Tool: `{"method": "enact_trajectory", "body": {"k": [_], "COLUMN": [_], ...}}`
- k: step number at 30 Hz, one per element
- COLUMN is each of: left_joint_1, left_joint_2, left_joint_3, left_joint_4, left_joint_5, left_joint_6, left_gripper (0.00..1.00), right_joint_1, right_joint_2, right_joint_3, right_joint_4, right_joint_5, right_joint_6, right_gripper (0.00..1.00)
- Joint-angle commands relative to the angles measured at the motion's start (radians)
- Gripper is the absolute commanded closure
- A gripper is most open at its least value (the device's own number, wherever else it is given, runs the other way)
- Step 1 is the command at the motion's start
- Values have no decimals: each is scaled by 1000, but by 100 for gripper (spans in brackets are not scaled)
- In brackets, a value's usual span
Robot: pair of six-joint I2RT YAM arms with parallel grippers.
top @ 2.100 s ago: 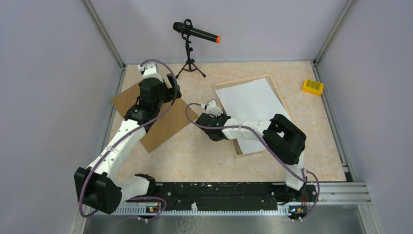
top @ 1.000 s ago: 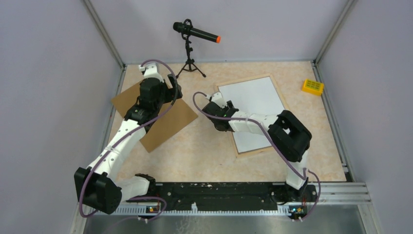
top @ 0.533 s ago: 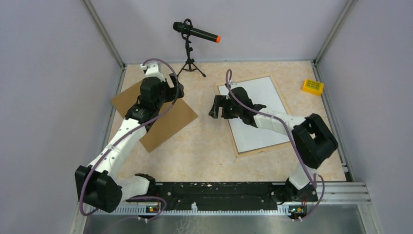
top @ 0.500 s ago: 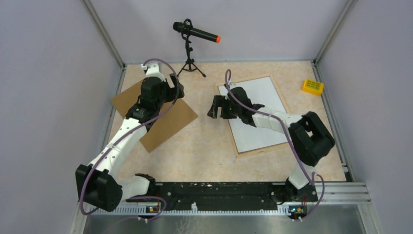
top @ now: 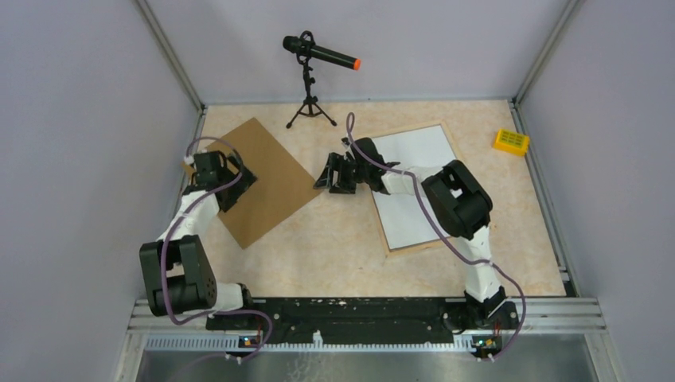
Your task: Put the photo into the frame
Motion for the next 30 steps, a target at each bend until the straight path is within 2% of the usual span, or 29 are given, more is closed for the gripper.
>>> {"method": "enact_trajectory", "body": {"k": [1, 6, 10, 14, 22, 30], "left_joint_1": [43, 53, 64, 69, 75, 82], "left_joint_2": [-5, -16, -8, 20, 92, 90], "left_joint_3": [-89, -167, -217, -278, -351, -382], "left_joint_4": [22, 38, 38, 73, 130, 143], "left_joint_5": [169, 155, 143, 178, 227, 222], "left_joint_6": [-68, -114, -148, -174, -206, -195], "left_gripper": [2, 2, 2, 2, 2, 2], "right_joint_1": [1, -9, -13, -12, -6, 56], "right_joint_2": [63, 104, 141, 134, 154, 194], "right_joint_3": [74, 74, 81, 24, 0, 16], "right_joint_4": [31, 49, 74, 225, 585, 831], "right_joint_5": [-29, -15, -55, -129, -208, -36], "right_joint_6": [28, 26, 49, 144, 329, 438], "right_gripper": [32, 36, 42, 47, 49, 53]}}
